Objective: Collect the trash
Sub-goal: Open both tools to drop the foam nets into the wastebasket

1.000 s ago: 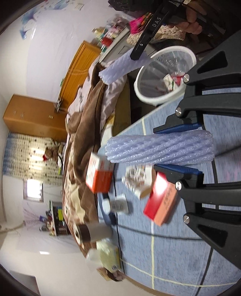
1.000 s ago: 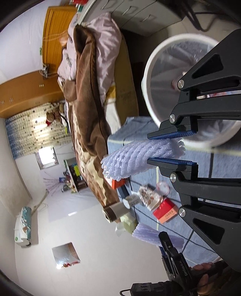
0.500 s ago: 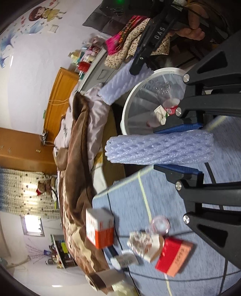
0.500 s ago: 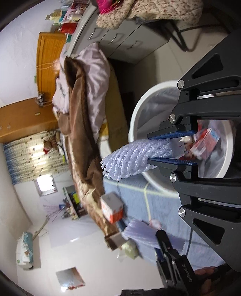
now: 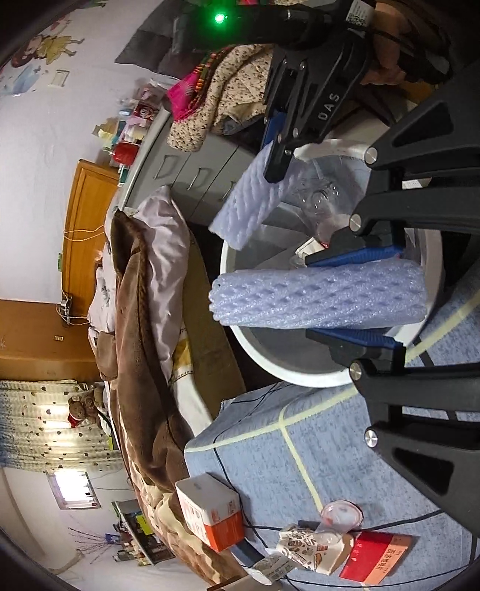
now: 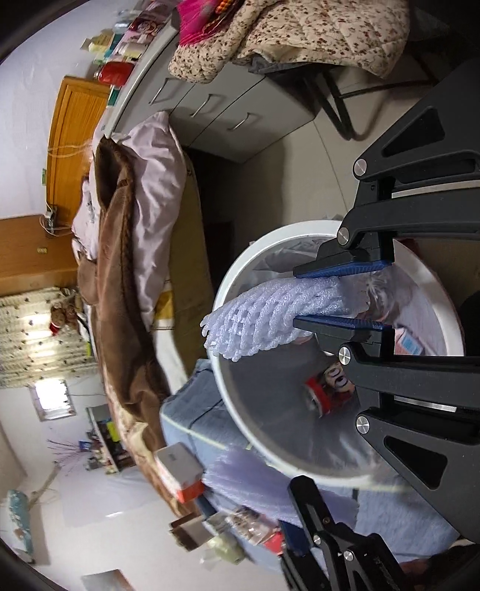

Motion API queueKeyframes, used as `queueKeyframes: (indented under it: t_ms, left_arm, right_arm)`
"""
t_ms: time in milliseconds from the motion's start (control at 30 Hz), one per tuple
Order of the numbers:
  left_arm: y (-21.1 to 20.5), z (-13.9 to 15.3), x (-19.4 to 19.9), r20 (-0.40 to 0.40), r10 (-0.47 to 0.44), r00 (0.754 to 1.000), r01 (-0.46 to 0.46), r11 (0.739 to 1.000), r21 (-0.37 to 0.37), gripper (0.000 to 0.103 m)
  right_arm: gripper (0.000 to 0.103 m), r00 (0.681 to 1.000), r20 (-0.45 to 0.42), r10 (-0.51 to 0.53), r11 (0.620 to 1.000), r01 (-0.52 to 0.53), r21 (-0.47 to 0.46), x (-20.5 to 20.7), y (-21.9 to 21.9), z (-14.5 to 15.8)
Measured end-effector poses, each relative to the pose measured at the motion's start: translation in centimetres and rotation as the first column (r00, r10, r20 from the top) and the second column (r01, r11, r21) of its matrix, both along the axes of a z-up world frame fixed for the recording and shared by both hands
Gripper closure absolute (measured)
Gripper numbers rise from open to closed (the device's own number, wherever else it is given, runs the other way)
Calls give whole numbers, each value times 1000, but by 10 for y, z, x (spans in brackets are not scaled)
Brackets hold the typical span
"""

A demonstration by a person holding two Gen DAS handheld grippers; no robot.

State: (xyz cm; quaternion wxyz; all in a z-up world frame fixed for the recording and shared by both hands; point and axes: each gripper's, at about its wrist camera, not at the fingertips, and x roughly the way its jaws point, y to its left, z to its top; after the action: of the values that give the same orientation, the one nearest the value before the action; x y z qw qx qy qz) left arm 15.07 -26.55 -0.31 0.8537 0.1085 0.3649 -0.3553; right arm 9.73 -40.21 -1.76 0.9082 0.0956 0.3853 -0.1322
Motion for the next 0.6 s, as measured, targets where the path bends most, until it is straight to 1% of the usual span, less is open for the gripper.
queueKeyframes:
  t_ms: [67,100,133,167,200,267,300,500,600]
  left_arm:
    - [-1,-2,2,-21,-7,1000,7,1000,-14,55]
    - [-1,-2,2,-26,-5,1000,5,1000,-17,42]
    - [-1,-2,2,-21,0,1000,0,1000,-19,38]
    - [1,0,1,-11,3,1000,-3,1000,-21,38]
    - [2,1,2,-6,6,1000,-6,1000,-22,38]
    - [5,2,3,-7,13,1000,-13,1000,-28,38]
    - [7,3,4,-7,19,1000,-19,999,-32,38]
    - [16,5,6,-12,42,999,-43,998,-48,35]
    - [22,7,5,4,60,998,-60,997,-46,33]
  right_arm:
    - [80,1000,-12,-4,1000,3,-10,2,-2,-2]
    - [77,1000,-17,-6,1000,5,-10,2,-3,-3]
    - [75,1000,-22,-8,1000,8,-2,3,-4,-4]
    - [70,1000,-23,-7,1000,7,9,3,-7,-5]
    - [60,1000,-23,-3,1000,3,21,3,-8,-5]
    - [46,1000,-19,-5,1000,6,27,2,-8,-5]
    - [44,1000,-15,-7,1000,7,31,1,-9,-5]
    - [44,1000,4,-16,999,16,27,-3,-6,-2]
    - [44,1000,21,-19,999,18,29,-3,-5,2]
